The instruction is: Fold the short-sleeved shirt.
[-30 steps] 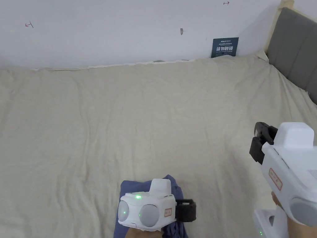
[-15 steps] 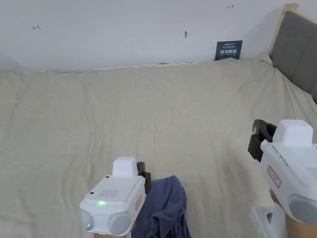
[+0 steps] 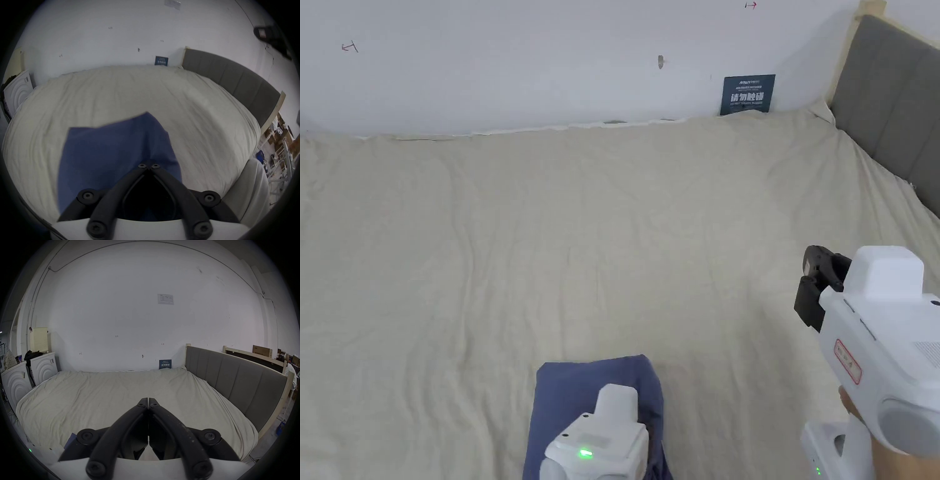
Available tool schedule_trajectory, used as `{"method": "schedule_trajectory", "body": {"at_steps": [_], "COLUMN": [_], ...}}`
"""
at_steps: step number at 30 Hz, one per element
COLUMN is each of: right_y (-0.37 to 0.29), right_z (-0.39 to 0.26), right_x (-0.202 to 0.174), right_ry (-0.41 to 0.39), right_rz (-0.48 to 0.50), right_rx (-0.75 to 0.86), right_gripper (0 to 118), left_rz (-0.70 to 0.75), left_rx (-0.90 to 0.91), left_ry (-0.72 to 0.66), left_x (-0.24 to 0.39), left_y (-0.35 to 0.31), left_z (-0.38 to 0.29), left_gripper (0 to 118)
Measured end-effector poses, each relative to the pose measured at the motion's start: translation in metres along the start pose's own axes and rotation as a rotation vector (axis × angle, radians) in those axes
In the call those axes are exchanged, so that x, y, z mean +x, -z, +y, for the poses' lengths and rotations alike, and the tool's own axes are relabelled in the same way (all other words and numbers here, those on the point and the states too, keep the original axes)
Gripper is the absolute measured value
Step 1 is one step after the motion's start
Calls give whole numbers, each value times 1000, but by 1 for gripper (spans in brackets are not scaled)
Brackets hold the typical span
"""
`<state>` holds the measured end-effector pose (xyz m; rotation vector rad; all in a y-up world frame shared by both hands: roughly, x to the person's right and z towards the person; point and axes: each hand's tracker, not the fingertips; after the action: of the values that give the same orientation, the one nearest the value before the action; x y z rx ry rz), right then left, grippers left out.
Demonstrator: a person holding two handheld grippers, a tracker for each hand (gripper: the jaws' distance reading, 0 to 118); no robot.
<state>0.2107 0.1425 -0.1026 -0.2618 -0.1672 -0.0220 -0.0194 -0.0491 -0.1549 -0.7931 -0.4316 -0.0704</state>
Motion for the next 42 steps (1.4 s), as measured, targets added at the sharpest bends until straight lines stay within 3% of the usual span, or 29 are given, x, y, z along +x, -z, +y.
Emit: {"method": "schedule_trajectory", "body": {"at_steps": [5,11,18,28,36,42], "right_y": [2,1,-7,-28,-35,-35], "right_z": [-3,-5,1,20,26,25], "right_x": [5,5,-11,-44,-60,-65], "right_ry": [3,9,4,-47,-92,-107], "right_rz": [-10,-6,29,59,55,53], "right_rx": [-11,-15,18,104,158,168], "right_gripper": [2,2,2,2,2,2], "left_rz": [24,6,-8,165,327,384], "left_rx": [-36,-37,254,580,670,695], "left_ry": [25,-32,-42,8,56,18], "left_x": [19,10,-12,-70,-124,-158], "left_y": [33,18,-64,-162,-193,-202], "left_z": [-14,1,54,110,122,115], "left_gripper": [0,0,0,0,0,0]}}
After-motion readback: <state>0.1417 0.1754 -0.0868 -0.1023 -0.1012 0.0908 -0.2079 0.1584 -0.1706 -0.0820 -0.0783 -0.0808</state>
